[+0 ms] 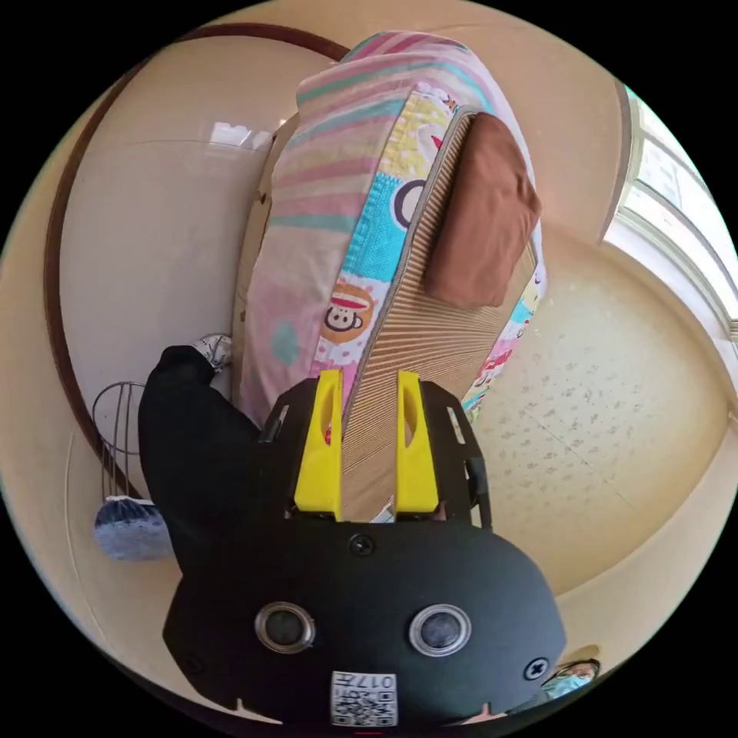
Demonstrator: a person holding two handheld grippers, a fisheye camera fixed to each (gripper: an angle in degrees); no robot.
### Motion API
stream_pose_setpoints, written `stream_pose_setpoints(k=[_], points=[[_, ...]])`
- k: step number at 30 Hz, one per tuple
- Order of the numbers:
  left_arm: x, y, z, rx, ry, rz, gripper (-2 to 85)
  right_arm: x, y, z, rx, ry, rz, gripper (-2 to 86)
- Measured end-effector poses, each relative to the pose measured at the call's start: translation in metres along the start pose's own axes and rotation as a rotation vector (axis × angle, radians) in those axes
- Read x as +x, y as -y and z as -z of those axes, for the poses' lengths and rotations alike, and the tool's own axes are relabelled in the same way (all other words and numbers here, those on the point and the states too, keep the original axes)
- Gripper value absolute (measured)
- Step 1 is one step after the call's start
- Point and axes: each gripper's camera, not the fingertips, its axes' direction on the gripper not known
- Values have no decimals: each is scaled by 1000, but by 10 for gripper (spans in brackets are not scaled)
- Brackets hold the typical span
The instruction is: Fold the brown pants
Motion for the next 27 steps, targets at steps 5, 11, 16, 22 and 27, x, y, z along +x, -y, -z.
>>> stream_pose_setpoints(k=[5, 11, 16, 22, 27], points=[[52, 35, 0, 18, -148, 26, 121, 23, -43, 12, 7, -29, -97, 4], [93, 45, -1, 99, -171, 35, 132, 52, -67, 43, 56, -64, -206, 4], [117, 48, -1, 12, 27, 27, 103, 63, -65, 56, 81, -94, -247, 4], [141, 28, 5, -100, 189, -74, 104, 68, -42, 36, 26, -91, -217, 3], [220, -51, -2, -23, 623, -607, 115, 77, -23, 11, -11, -25, -207, 3]])
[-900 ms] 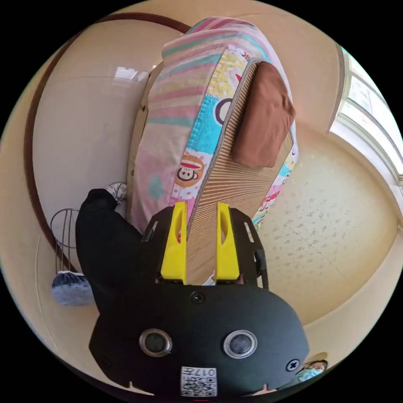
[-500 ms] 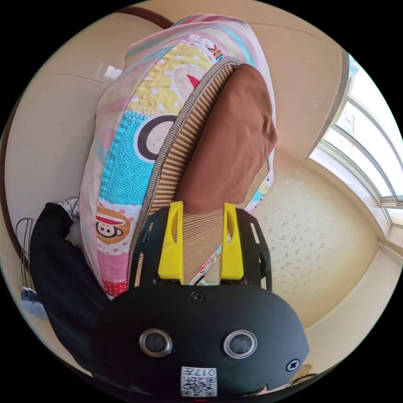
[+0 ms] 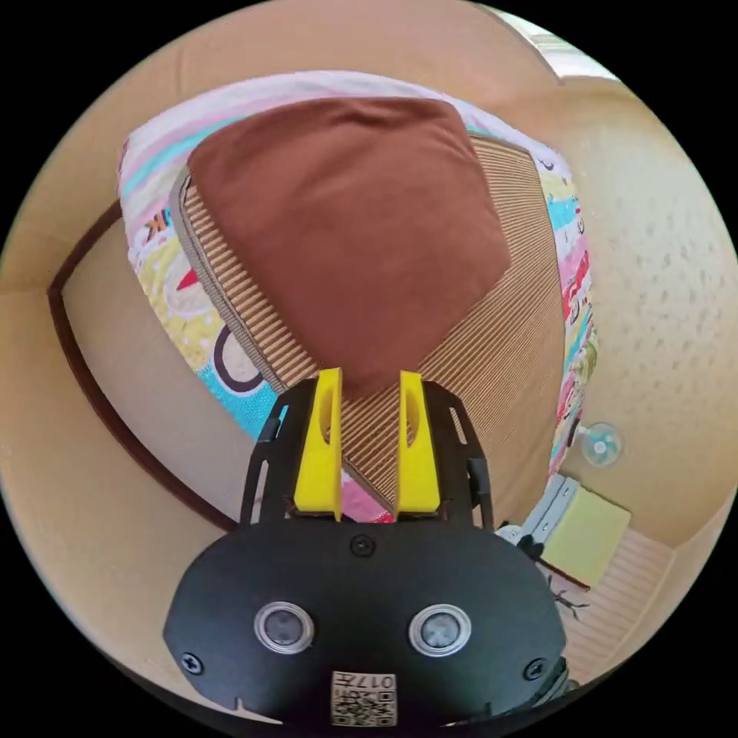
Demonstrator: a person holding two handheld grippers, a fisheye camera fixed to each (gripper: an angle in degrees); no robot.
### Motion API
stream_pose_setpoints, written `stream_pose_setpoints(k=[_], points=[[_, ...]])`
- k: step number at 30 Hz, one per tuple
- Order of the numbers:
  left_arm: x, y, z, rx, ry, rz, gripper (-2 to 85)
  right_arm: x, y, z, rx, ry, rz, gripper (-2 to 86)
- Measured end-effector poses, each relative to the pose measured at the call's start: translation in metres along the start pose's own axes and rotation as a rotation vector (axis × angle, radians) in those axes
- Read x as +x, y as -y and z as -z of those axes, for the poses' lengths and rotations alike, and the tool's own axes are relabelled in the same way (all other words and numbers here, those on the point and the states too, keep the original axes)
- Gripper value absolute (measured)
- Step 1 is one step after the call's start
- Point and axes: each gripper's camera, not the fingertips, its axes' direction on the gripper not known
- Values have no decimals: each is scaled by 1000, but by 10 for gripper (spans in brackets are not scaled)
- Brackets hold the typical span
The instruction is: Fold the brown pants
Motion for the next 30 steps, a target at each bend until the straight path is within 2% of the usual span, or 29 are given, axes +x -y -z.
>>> stream_pose_setpoints(k=[4, 7, 8, 10, 14, 17, 18, 19, 20, 22, 26, 28, 29, 30], points=[[105, -34, 0, 97, 352, -424, 159, 6, 17, -14, -53, 18, 13, 2], [142, -48, -44, -12, 621, -559, 173, 12, 28, -19, -78, 12, 10, 3], [145, -51, -53, -39, 679, -567, 174, 14, 32, -20, -89, 17, 9, 3], [139, -65, -86, -156, 906, -543, 160, 17, 37, -20, -98, 31, 16, 3], [129, -75, -82, -234, 851, -519, 108, 31, 44, -17, -97, 37, 27, 3], [120, -61, -53, -344, 615, -416, 56, 52, 47, -17, -113, 44, -1, 3], [116, -57, -33, -361, 446, -396, 51, 56, 47, -17, -112, 49, -8, 3], [119, -57, -9, -363, 219, -432, 48, 65, 48, -18, -109, 61, -18, 3], [124, -59, 4, -352, 107, -466, 47, 72, 49, -19, -110, 72, -13, 3], [157, -69, 69, -256, -248, -591, 43, 73, 54, -25, -139, 81, 70, 3], [230, -105, 154, -172, -655, -829, 41, 42, 64, -64, -304, 94, 333, 4], [271, -142, 200, -145, -930, -957, 40, 27, 68, -82, -357, 111, 404, 5], [279, -154, 211, -135, -1006, -988, 40, 19, 72, -93, -375, 123, 427, 6], [291, -176, 228, -115, -1174, -1031, 40, 15, 74, -97, -379, 132, 432, 7]])
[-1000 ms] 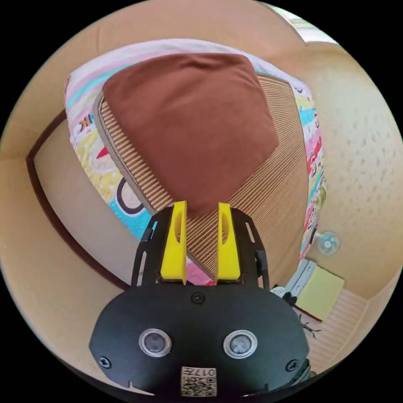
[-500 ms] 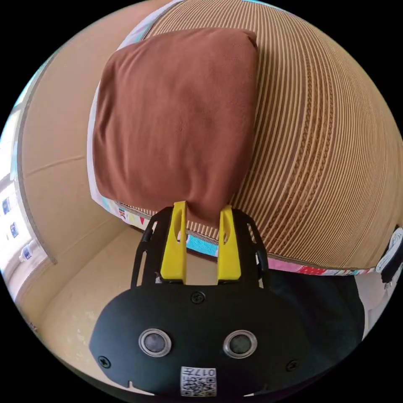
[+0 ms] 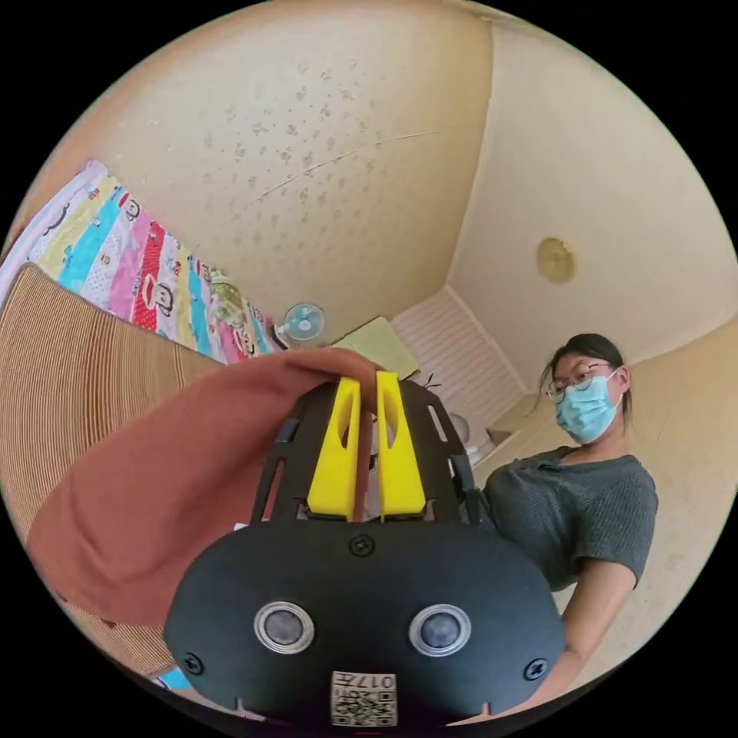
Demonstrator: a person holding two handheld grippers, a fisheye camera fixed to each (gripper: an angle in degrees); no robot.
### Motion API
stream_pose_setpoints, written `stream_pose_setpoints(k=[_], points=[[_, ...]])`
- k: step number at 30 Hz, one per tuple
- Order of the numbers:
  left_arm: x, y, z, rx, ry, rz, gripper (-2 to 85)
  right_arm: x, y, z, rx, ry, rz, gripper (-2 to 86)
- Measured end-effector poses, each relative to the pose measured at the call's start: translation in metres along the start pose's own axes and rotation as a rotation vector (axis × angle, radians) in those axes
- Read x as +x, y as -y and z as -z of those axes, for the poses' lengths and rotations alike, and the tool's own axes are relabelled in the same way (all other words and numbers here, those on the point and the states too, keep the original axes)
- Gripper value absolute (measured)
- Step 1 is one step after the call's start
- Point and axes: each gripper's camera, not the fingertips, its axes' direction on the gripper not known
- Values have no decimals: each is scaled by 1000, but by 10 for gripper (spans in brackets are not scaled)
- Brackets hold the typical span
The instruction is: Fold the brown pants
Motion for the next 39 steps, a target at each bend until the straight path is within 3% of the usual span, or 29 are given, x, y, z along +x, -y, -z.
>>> stream_pose_setpoints(k=[4, 8, 11, 14, 17, 19, 22, 25, 27, 28, 31, 33, 37, 39], points=[[65, -11, -35, 300, -417, -190, 41, -8, 23, -21, -36, 119, 75, 24], [109, -13, -68, 231, -381, -346, 44, -2, 32, -33, -85, 146, 79, 55], [84, -39, -85, 189, -241, -242, 46, 16, 27, -30, -61, 169, 57, 72], [11, -87, -93, 144, 20, 88, 45, 46, 18, -20, -25, 204, -6, 87], [-64, -149, -101, 56, 473, 506, 50, 76, 4, -4, 38, 230, -77, 99], [-106, -189, -124, -86, 909, 711, 56, 92, -4, 3, 66, 244, -120, 105], [-123, -214, -167, -147, 1359, 819, 56, 111, -12, 11, 79, 242, -178, 114], [-114, -204, -240, -85, 1535, 630, 45, 120, -14, 17, 72, 213, -203, 121], [-118, -191, -300, -126, 1487, 437, 37, 125, -12, 19, 63, 195, -219, 125], [-127, -183, -347, -196, 1377, 312, 37, 129, -10, 19, 55, 192, -229, 127], [-171, -178, -466, -403, 1046, 172, 62, 135, -6, 18, 41, 196, -233, 131], [-210, -185, -536, -536, 980, 160, 79, 138, -4, 18, 29, 193, -229, 133], [-296, -213, -671, -740, 1260, 121, 132, 146, -6, 18, -18, 178, -239, 136], [-322, -225, -719, -804, 1290, 115, 159, 149, -11, 19, -33, 159, -251, 137]])
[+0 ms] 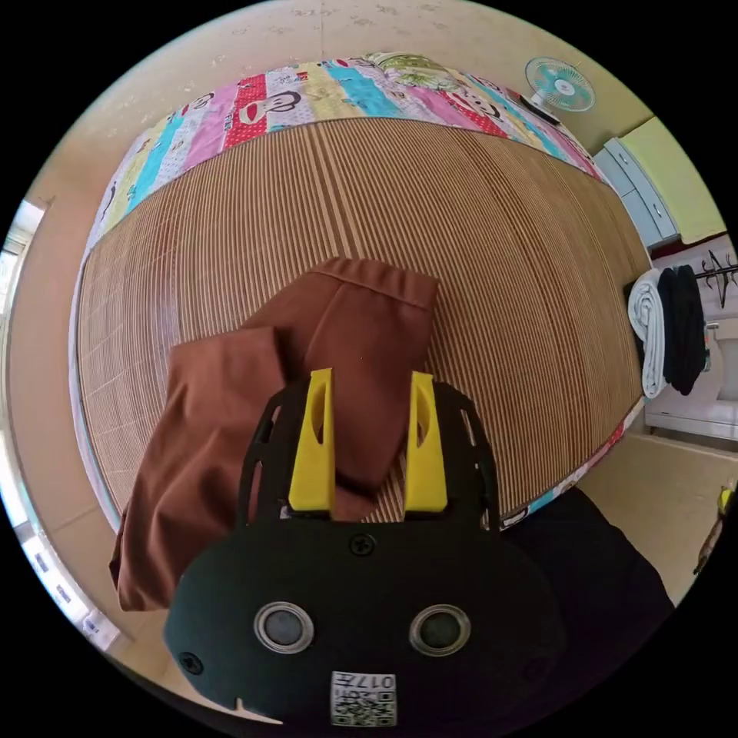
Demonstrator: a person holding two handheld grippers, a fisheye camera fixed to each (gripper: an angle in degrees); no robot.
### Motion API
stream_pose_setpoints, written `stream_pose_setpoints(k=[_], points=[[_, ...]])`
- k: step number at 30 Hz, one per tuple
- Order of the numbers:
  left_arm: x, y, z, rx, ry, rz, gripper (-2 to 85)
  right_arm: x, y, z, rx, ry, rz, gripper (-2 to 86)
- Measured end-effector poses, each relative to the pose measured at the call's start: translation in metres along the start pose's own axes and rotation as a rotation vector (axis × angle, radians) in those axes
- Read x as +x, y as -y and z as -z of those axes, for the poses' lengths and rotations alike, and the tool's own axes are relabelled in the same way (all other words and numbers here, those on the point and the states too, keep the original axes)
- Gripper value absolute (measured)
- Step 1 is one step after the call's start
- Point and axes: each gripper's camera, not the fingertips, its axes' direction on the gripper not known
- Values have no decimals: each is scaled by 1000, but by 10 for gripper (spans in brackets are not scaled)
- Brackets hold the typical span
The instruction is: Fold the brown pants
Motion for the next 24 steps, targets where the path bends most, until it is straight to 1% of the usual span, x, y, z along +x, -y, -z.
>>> stream_pose_setpoints(k=[2, 4, 5, 8, 9, 10, 11, 12, 13, 14, 16, 17, 19, 20, 22, 24], points=[[38, 16, -19, -5, 64, -17, 174, 8, -9, 4, -5, -32, -21, 137], [80, 21, -35, 43, 221, 17, 177, 16, -16, 7, -11, -46, -45, 137], [86, 22, -41, 31, 237, 29, 176, 24, -20, 9, -11, -50, -65, 137], [102, 23, -80, -108, 287, 87, 161, 41, -23, 16, 12, -33, -112, 135], [104, 22, -91, -147, 307, 86, 149, 44, -23, 17, 17, -23, -114, 134], [105, 19, -91, -139, 284, 87, 98, 48, -22, 18, 26, -4, -114, 133], [104, 18, -89, -146, 294, 109, 72, 50, -19, 19, 33, 5, -109, 132], [99, 16, -83, -158, 254, 137, 52, 50, -17, 19, 34, 7, -105, 131], [90, 12, -72, -154, 136, 172, 39, 51, -14, 19, 34, 7, -94, 130], [85, 9, -65, -145, 79, 187, 35, 50, -10, 17, 33, 7, -79, 128], [53, -14, -31, -116, -200, 203, 19, 49, -4, 10, 27, 17, -51, 125], [43, -22, -22, -109, -278, 193, 16, 48, -1, 3, 14, 27, -31, 123], [2, -62, 20, -71, -595, 161, 5, 45, 0, -10, -14, 38, -2, 119], [-8, -75, 35, -32, -668, 155, 2, 42, -2, -20, -36, 43, 25, 116], [-34, -128, 99, 163, -854, 94, -6, 34, -10, -36, -65, 38, 74, 111], [-38, -161, 149, 278, -923, 12, -8, 25, -20, -52, -93, 24, 124, 105]])
